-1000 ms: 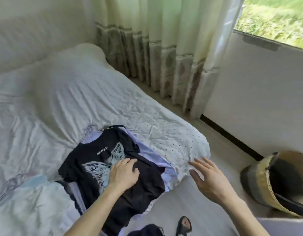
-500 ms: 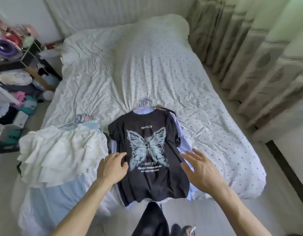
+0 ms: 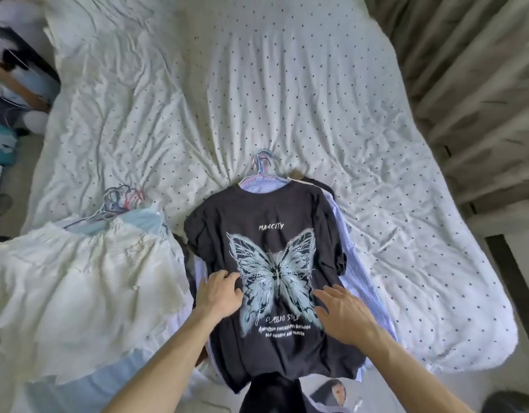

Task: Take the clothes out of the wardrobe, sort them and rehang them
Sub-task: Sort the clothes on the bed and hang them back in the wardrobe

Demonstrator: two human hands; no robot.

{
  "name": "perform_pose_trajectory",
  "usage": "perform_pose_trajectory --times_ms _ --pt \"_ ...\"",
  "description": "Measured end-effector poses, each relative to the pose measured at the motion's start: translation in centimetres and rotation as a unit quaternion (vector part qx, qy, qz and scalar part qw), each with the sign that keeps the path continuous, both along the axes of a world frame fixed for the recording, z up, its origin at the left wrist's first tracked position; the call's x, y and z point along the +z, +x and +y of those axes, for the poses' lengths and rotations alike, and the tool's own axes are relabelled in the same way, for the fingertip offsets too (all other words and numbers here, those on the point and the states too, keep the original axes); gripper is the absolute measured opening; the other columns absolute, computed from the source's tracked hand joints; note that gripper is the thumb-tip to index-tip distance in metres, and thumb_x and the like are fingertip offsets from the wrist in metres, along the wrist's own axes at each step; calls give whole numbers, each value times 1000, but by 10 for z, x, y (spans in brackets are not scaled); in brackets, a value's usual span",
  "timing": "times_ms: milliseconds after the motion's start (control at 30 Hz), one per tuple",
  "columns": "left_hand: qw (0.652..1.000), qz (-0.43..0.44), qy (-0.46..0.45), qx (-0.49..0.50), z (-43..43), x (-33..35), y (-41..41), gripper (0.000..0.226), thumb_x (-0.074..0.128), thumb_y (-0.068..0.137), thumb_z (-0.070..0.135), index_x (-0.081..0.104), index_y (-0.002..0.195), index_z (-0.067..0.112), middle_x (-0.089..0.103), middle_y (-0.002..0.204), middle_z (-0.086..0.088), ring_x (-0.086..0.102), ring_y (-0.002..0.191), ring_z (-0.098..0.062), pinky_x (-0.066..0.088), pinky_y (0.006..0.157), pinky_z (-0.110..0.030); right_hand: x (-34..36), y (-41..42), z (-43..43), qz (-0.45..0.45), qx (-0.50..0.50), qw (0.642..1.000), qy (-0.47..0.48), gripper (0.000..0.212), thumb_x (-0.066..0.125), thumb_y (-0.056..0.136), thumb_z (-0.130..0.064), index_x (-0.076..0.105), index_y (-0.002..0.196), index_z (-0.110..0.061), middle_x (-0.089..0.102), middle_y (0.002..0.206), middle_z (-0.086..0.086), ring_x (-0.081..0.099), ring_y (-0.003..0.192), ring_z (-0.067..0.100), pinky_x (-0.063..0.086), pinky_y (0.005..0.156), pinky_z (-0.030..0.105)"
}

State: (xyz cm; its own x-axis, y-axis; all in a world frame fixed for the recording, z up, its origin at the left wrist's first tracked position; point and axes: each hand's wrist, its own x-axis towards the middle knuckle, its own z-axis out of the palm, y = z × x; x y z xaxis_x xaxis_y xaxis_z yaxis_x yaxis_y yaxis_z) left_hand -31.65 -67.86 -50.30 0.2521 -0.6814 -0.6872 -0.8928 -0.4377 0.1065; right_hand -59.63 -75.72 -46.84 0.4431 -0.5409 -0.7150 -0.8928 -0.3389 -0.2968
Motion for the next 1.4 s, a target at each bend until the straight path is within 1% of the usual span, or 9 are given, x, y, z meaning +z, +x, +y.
perform_pose_trajectory --times_ms 100,333,700,933,1000,1067,1167,1333,1400 --pt "1000 2 4 -12 -50 -32 27 50 48 94 36 47 143 26 51 141 -2 49 129 -25 43 103 -41 -36 21 -25 29 -26 999 22 55 34 103 -43 25 156 -29 21 164 6 14 152 24 18 124 39" --pt "999 -14 -28 25 -181 -91 97 62 50 95 34 31 153 22 30 158 -12 34 143 -31 33 114 -49 -94 56 -43 51 -74 996 -25 67 34 101 -51 -6 155 -45 -31 159 2 -15 152 27 5 123 51" --pt "998 -22 -43 32 -253 -129 124 49 52 96 19 42 144 12 49 143 -15 47 130 -37 42 102 -50 -140 64 -58 59 -15 998 20 72 36 101 -55 -13 153 -46 -24 163 -3 -14 152 24 5 122 55" --pt "994 -15 -72 79 -238 -107 115 42 52 95 24 51 134 9 58 130 -19 54 119 -41 45 99 -47 -120 61 -76 53 -11 997 49 62 38 103 -39 5 155 -46 -9 166 -3 5 153 23 18 122 53" --pt "988 40 -98 109 -228 -87 107 43 53 92 22 53 134 14 61 127 -12 57 115 -37 47 95 -43 -107 61 -79 45 -56 995 71 56 39 102 -39 17 155 -43 12 166 2 28 148 24 33 117 48" --pt "981 86 -117 125 -211 -65 96 30 53 90 23 60 118 14 66 112 -6 61 103 -34 51 85 -41 -88 63 -82 18 -159 982 96 50 38 102 -42 34 152 -34 47 151 7 60 121 21 50 100 39" --pt "977 141 -110 120 -176 -34 74 10 57 87 26 62 91 18 64 87 0 63 85 -24 48 73 -36 -54 63 -78 -43 -289 950 111 51 39 101 -50 45 144 -23 65 130 5 67 98 17 50 88 30" --pt "961 246 -94 85 -100 23 7 25 71 83 20 70 92 43 66 94 9 63 85 -6 42 76 -18 -2 56 -43 -185 -449 865 128 54 49 89 -70 56 128 -32 70 111 -13 71 87 3 56 86 33" --pt "961 261 -77 43 -72 40 -25 26 70 84 21 72 97 43 62 92 12 63 85 -7 44 78 -19 17 55 -25 -236 -493 826 140 49 59 89 -63 58 121 -26 69 108 -11 73 81 6 57 73 30"
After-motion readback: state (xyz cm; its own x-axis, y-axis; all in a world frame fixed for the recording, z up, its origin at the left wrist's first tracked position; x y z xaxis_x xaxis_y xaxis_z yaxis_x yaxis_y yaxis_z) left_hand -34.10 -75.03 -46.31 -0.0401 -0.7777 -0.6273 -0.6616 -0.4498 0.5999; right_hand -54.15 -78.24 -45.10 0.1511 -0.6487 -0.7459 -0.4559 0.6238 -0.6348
